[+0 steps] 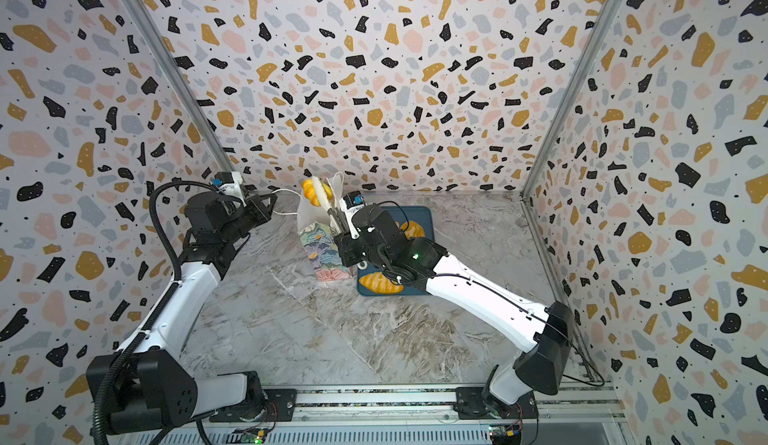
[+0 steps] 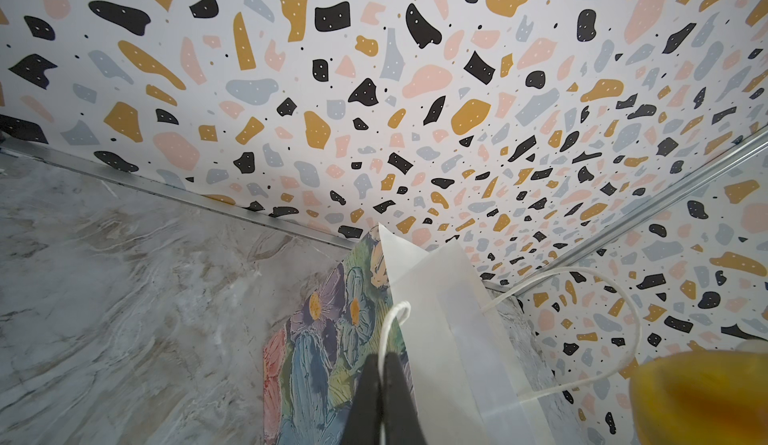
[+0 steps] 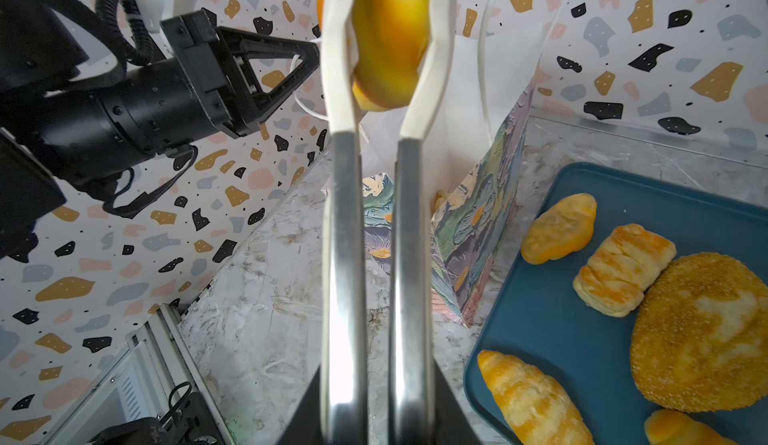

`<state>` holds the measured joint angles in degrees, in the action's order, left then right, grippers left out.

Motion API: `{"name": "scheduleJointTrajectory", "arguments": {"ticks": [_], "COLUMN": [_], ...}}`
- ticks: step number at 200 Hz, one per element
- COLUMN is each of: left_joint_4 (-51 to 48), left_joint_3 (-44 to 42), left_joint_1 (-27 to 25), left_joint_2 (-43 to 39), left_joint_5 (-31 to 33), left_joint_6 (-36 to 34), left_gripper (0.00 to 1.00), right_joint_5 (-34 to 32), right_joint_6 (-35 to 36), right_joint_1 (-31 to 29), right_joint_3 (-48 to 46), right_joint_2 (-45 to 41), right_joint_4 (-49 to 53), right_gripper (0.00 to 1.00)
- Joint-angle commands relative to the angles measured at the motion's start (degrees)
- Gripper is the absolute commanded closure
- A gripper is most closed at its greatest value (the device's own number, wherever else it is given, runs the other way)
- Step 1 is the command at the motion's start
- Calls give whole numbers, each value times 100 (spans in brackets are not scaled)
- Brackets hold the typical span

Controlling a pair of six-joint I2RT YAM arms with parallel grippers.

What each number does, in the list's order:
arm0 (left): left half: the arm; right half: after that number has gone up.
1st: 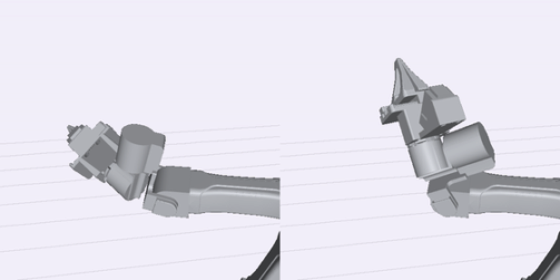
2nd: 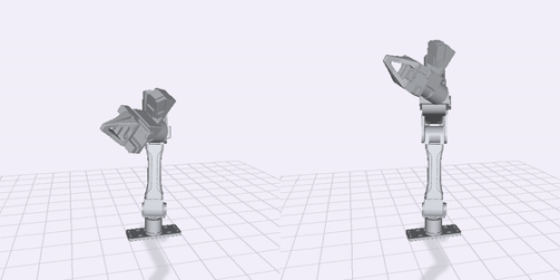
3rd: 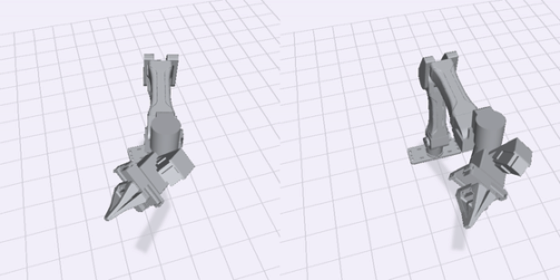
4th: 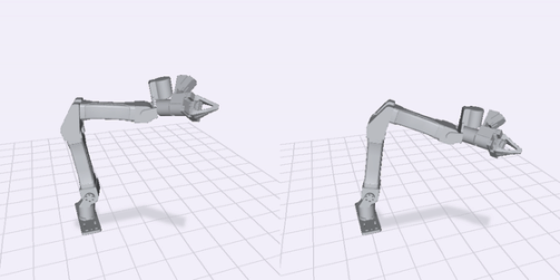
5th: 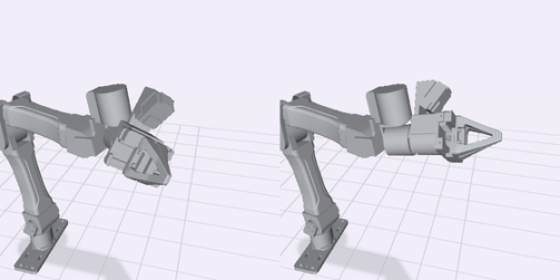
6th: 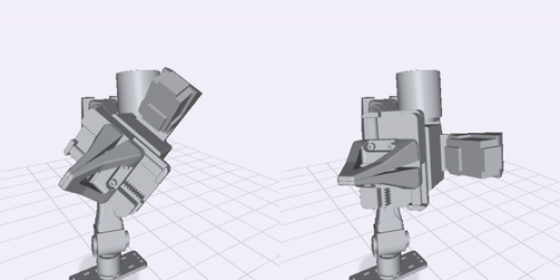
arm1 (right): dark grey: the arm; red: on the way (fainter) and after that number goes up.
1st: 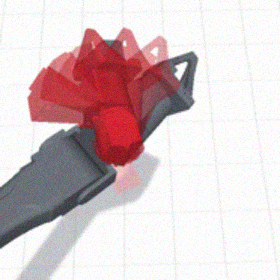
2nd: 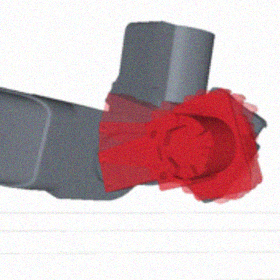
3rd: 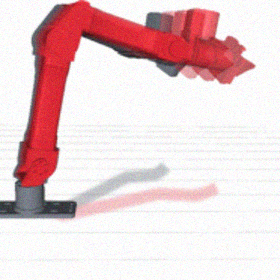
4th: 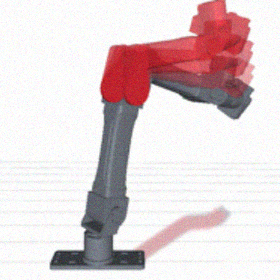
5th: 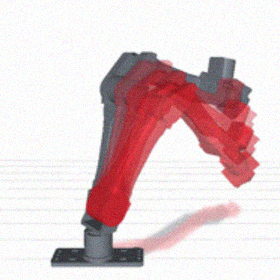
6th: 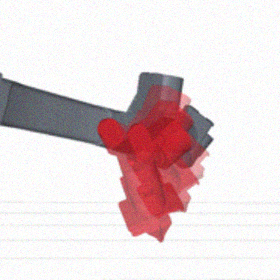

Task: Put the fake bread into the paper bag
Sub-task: 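Open the tongs over the bag held by the left gripper to drop the bun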

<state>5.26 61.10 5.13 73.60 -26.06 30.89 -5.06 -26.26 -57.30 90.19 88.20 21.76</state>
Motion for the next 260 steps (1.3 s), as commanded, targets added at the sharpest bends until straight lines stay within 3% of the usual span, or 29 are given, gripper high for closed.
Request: {"name": "scheduleJointTrajectory", "arguments": {"ticks": [1, 94, 136, 198, 215, 260], "left_joint_4": [271, 274, 274, 290, 292, 289], "left_joint_3": [-47, -56, -63, -64, -64, -65], "left_joint_1": [-12, -12, -13, -20, -20, -22], "left_joint_2": [-118, -129, -145, -190, -188, -197], "left_joint_5": [-75, -99, -108, -110, -109, -115], "left_joint_6": [4, 40, 43, 48, 48, 48], "left_gripper": [100, 100, 100, 100, 100, 100], "right_joint_5": [27, -49, -309, -810, -811, -760], "right_joint_6": [68, -81, -64, 11, 15, -10], "right_joint_1": [-61, -104, -106, -106, -101, -106], "right_joint_3": [305, 191, 261, 578, 685, 728], "right_joint_2": [31, 278, 390, 667, 762, 749], "right_joint_4": [-319, -239, -61, 291, 342, 296], "right_gripper": [72, 72, 67, 66, 58, 52]}}
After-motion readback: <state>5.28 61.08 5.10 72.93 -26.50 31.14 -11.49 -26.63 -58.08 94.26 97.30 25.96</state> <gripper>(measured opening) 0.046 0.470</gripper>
